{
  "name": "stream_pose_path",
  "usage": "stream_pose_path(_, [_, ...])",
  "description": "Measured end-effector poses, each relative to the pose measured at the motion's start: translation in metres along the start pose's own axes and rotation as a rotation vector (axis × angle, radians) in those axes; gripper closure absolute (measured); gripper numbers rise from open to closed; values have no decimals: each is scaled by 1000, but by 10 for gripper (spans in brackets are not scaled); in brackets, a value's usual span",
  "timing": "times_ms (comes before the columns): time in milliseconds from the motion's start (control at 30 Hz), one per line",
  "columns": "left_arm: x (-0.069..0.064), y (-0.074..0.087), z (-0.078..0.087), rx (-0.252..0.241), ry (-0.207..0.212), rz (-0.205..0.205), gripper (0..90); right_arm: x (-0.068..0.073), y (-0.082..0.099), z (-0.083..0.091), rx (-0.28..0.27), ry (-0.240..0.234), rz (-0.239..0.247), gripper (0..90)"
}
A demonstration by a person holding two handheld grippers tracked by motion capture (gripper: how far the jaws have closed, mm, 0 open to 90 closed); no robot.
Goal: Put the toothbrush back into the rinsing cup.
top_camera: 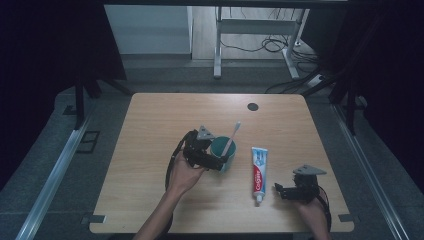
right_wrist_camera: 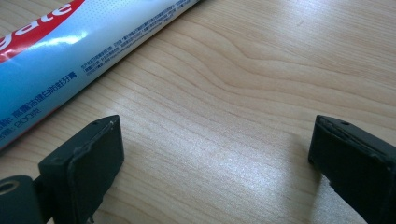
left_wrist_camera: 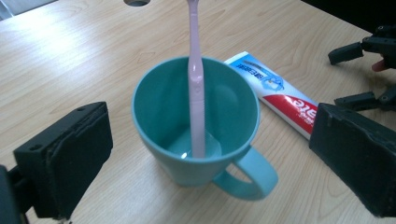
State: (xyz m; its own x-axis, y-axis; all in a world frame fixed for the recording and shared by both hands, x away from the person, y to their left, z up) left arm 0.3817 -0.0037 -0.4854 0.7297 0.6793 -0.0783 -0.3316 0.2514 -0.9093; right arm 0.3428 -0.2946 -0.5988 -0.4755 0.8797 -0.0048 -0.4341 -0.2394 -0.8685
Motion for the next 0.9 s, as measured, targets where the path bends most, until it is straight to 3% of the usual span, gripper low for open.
stream_pose_path(533, [9,16,23,-4,-17,-26,0,0,0,0,-1,0,0,30])
stream_pose_path(900, [18,39,40,9,-48,-24,0,0,0,0,0,0,-1,30])
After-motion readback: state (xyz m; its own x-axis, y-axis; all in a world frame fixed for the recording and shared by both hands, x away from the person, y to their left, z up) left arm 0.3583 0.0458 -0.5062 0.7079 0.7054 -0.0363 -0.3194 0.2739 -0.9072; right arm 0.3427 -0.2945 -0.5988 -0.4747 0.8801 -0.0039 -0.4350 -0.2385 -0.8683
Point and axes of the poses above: each handheld gripper's, and its own axes: z roughly backward along the jaws, y roughly out of its underside, x roughly to its left, the point moved 8 cm from there along -z, roughly forward along the jaws, and after that the axes turned 15 degrees about -x, right-handed, at the moved point
